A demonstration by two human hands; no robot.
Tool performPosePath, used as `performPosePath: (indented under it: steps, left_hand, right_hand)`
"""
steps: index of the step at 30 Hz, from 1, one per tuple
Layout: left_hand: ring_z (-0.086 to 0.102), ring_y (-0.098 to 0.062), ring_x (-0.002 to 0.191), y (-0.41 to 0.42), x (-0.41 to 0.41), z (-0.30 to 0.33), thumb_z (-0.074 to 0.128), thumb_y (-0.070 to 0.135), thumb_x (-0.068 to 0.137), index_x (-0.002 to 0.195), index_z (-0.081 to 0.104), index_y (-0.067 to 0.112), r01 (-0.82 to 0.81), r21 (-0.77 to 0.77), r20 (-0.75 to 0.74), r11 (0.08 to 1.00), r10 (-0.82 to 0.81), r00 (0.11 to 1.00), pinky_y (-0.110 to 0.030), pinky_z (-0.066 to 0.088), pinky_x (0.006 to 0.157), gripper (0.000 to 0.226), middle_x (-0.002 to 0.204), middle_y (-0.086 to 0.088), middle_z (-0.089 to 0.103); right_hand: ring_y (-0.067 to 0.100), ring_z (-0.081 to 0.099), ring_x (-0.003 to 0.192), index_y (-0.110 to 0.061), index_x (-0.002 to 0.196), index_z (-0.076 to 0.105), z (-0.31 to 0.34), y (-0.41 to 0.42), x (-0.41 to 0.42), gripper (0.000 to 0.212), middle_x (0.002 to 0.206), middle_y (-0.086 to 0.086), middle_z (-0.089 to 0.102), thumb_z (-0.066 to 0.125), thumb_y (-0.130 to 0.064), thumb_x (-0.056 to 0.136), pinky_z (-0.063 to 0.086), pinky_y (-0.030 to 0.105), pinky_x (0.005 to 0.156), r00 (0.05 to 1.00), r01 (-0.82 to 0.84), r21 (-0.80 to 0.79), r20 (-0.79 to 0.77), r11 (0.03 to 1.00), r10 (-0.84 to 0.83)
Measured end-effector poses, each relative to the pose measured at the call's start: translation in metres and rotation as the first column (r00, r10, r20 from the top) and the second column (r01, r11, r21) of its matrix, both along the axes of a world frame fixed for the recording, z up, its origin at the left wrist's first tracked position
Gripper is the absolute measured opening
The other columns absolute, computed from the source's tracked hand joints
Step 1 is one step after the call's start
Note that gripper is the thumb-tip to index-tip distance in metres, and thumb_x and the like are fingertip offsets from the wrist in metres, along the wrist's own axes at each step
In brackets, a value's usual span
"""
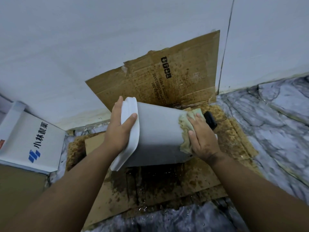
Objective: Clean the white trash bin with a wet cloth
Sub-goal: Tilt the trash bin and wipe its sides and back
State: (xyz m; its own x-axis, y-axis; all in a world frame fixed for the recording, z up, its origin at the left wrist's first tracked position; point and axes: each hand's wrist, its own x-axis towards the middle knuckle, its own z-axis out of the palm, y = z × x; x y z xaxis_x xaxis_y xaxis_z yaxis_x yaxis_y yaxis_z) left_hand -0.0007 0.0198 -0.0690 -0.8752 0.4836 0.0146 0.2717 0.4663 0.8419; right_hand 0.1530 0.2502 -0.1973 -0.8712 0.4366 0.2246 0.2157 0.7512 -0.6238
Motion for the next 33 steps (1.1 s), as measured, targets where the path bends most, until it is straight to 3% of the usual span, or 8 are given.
performPosePath:
  steps: [5,9,12,16,19,23,27,33]
  left_hand:
    - [0.012,-0.015,0.157,0.013,0.004,0.004,0.047,0.059,0.089,0.161,0.013,0.042,0.017,-0.008,-0.027,1.0,-0.017,0.999,-0.052,0.018,0.125,0.082,0.17,0.013,0.012]
    - [0.009,-0.01,0.157,0.017,0.0,0.004,0.048,0.066,0.085,0.161,0.014,0.04,0.031,-0.011,-0.027,0.999,-0.031,0.999,-0.051,0.016,0.126,0.088,0.171,0.012,0.011]
    - [0.006,-0.008,0.157,0.014,-0.002,0.004,0.045,0.074,0.079,0.161,0.011,0.04,0.069,-0.026,-0.015,0.997,-0.069,0.997,-0.052,0.014,0.127,0.096,0.171,0.014,0.009]
    - [0.002,-0.008,0.157,0.009,0.005,0.002,0.039,0.077,0.082,0.161,0.006,0.044,0.121,-0.106,-0.069,0.987,-0.129,0.989,-0.053,0.011,0.127,0.092,0.171,0.016,0.004]
    - [-0.002,-0.003,0.156,0.01,0.01,-0.003,0.038,0.075,0.085,0.161,0.008,0.042,0.114,-0.092,-0.133,0.989,-0.126,0.983,-0.051,0.008,0.127,0.088,0.17,0.017,0.004]
    - [-0.003,-0.004,0.156,0.012,0.013,-0.004,0.038,0.073,0.086,0.161,0.008,0.039,0.124,-0.102,-0.171,0.987,-0.14,0.975,-0.049,0.008,0.128,0.088,0.164,0.025,0.005]
    - [-0.006,-0.003,0.156,0.007,0.016,0.0,0.036,0.074,0.085,0.158,0.001,0.042,0.157,-0.113,-0.127,0.981,-0.171,0.977,-0.047,0.004,0.128,0.087,0.162,0.026,0.001]
    - [-0.009,0.0,0.155,-0.005,0.011,-0.007,0.014,0.091,0.083,0.157,-0.011,0.043,0.267,-0.142,-0.165,0.953,-0.289,0.943,-0.044,0.001,0.128,0.093,0.169,0.019,-0.012]
  right_hand:
    - [0.037,0.039,0.142,-0.009,0.144,0.051,0.024,-0.057,-0.02,0.06,0.148,0.014,0.05,0.031,-0.038,0.095,0.024,0.05,0.121,0.979,0.16,-0.047,-0.122,0.986,-0.164]
    - [0.028,0.038,0.145,-0.008,0.145,0.049,0.074,-0.1,-0.064,0.057,0.15,0.013,0.049,0.033,-0.032,0.096,0.021,0.046,0.123,0.965,-0.11,0.003,-0.239,0.994,0.108]
    - [0.022,0.028,0.148,-0.02,0.152,0.039,0.07,-0.057,-0.065,0.059,0.158,0.005,0.039,0.037,-0.042,0.097,0.014,0.037,0.125,0.96,-0.238,0.016,-0.145,0.971,0.238]
    - [0.025,0.027,0.149,-0.023,0.153,0.037,0.035,0.018,-0.044,0.054,0.16,0.002,0.035,0.038,-0.043,0.103,0.009,0.034,0.122,0.993,0.049,-0.208,0.112,0.977,-0.026]
    - [0.029,0.04,0.14,-0.018,0.148,0.045,0.042,0.014,-0.055,0.048,0.153,0.008,0.047,0.038,-0.036,0.104,0.02,0.04,0.12,0.976,0.151,-0.172,0.182,0.974,-0.119]
    - [0.019,0.048,0.135,-0.028,0.146,0.049,0.087,-0.047,-0.095,0.05,0.147,-0.002,0.054,0.035,-0.035,0.099,0.033,0.04,0.114,0.984,-0.143,-0.11,-0.125,0.984,0.129]
    - [0.014,0.047,0.135,-0.025,0.148,0.047,0.081,-0.034,-0.088,0.052,0.149,-0.006,0.051,0.039,-0.04,0.099,0.033,0.036,0.116,0.956,-0.265,-0.146,-0.173,0.953,0.239]
    - [0.03,0.053,0.129,-0.021,0.138,0.059,0.028,0.029,-0.044,0.053,0.138,0.005,0.062,0.038,-0.047,0.097,0.037,0.045,0.112,0.984,0.178,-0.305,0.081,0.936,-0.161]
